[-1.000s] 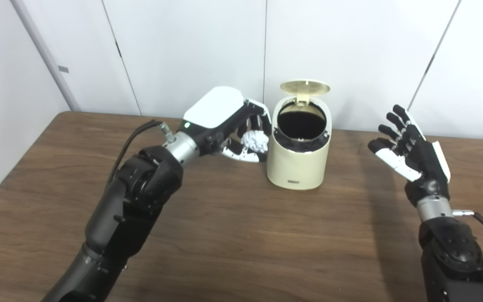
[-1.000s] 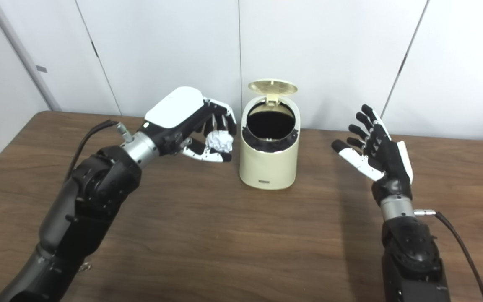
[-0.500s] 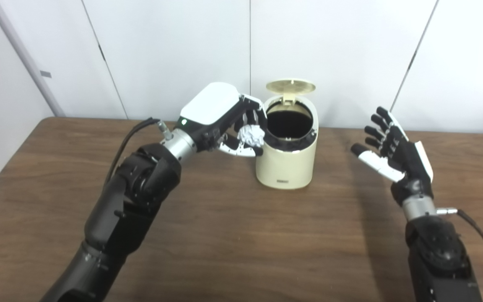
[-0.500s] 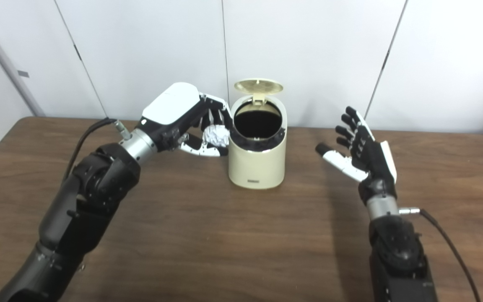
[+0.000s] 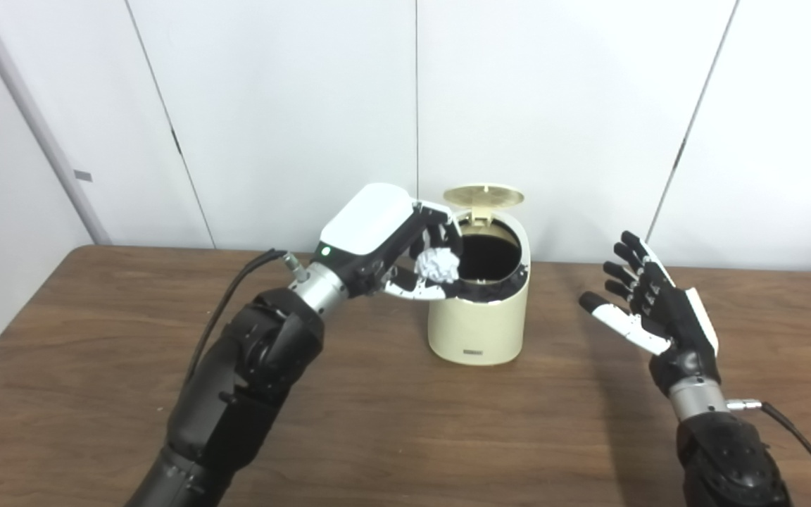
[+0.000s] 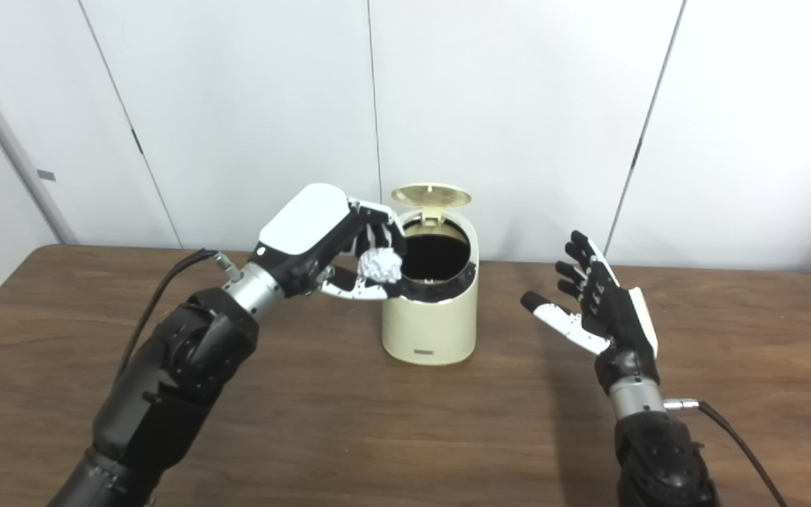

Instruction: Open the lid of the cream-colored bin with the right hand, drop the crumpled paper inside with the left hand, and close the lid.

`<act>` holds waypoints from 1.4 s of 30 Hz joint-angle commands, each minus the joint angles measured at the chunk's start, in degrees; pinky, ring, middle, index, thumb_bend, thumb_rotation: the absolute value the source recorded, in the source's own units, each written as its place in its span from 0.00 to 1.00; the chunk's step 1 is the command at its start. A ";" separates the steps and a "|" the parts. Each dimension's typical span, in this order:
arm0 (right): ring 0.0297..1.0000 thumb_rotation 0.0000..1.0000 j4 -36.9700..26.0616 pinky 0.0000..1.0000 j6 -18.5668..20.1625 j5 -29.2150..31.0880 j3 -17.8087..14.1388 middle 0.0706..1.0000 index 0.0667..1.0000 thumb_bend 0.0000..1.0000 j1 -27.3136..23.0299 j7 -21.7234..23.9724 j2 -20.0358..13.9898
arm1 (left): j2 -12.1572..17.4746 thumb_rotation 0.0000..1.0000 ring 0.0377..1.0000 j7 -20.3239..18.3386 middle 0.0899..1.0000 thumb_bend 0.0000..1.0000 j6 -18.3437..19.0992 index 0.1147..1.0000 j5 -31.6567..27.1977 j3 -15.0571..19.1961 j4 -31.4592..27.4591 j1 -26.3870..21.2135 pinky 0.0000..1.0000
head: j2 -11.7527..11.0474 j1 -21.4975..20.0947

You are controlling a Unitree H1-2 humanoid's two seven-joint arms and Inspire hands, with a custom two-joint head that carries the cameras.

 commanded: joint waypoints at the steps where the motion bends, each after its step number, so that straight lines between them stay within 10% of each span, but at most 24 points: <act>1: 0.86 0.35 -1.30 0.83 -3.07 -0.49 0.01 0.92 0.92 0.73 -1.82 -0.39 -0.48 | -0.45 0.00 0.34 2.23 0.42 0.49 -0.31 0.49 0.16 0.26 -0.03 -3.49 0.29 | 0.04 -0.07; 18: 0.87 0.34 -2.10 0.81 -2.92 -0.08 -0.16 0.92 0.92 0.73 -1.06 -0.23 -0.16 | -2.47 0.00 0.33 8.80 0.42 0.49 -1.24 0.50 4.96 -2.86 4.76 -4.99 0.27 | 0.48 -0.45; 42: 0.86 0.35 -3.13 0.82 -2.61 -0.05 -0.38 0.92 0.92 0.74 -0.46 -0.09 -0.55 | -3.63 0.00 0.34 31.24 0.40 0.50 -1.37 0.48 20.50 -11.82 20.85 -7.21 0.29 | 1.24 -0.93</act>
